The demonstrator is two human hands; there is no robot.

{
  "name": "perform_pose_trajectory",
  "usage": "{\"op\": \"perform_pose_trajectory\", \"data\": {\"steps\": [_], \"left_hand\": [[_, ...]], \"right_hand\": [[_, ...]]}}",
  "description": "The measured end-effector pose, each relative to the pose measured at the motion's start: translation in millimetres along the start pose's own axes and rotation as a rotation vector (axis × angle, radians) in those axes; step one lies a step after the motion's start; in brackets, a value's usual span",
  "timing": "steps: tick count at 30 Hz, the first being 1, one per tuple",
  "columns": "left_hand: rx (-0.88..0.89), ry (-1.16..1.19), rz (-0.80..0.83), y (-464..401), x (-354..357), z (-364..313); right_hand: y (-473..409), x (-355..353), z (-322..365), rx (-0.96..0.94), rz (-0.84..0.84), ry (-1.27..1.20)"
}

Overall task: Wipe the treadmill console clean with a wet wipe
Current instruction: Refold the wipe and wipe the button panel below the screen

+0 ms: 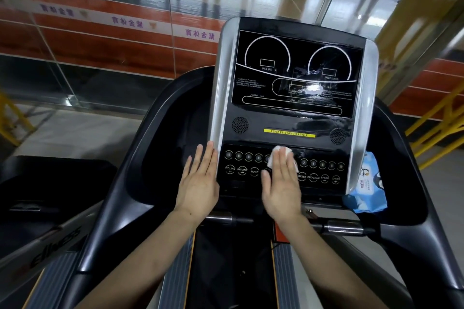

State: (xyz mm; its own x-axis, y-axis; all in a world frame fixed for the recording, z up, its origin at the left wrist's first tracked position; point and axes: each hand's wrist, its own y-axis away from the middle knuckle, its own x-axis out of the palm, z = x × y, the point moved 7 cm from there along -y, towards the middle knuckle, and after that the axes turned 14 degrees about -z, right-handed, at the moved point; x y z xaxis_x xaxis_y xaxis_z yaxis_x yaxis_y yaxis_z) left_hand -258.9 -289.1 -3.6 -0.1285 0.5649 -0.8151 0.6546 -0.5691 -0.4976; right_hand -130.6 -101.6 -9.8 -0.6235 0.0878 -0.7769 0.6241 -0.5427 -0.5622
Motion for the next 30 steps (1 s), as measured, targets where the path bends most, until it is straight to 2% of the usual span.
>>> {"op": "perform_pose_trajectory", "data": {"steps": [4,7,12,15,16,19,21,24,27,30], "left_hand": [[0.003,-0.012,-0.003,-2,-2,-6],[0.017,-0.031,0.002,0,-1,-11],[0.065,-0.059,-0.002,-1,4,-28],[0.062,-0.078,0.008,-3,6,-34],[0.059,-0.091,0.011,-2,6,-35],[0.049,-0.118,0.02,-3,8,-39],[0.029,-0.127,0.027,-5,11,-45],[0.027,-0.142,0.022,-8,14,-57],[0.078,-0.125,0.012,-12,17,-76],[0.1,-0.091,0.011,-17,21,-94]], "right_hand": [[3,21,77,-0.2,0.062,-0.073],[0,17,65,-0.227,0.098,-0.038],[-3,-17,-47,0.002,-0.017,0.011],[-2,-16,-49,0.132,-0.081,-0.044],[-2,-11,-33,0.111,-0.082,-0.065],[3,7,25,-0.119,0.01,-0.094],[5,8,28,-0.192,0.075,-0.068],[-1,-7,-24,-0.169,0.054,-0.009],[-6,-36,-108,0.041,-0.056,0.024],[-6,-41,-130,0.162,-0.101,0.003]]}}
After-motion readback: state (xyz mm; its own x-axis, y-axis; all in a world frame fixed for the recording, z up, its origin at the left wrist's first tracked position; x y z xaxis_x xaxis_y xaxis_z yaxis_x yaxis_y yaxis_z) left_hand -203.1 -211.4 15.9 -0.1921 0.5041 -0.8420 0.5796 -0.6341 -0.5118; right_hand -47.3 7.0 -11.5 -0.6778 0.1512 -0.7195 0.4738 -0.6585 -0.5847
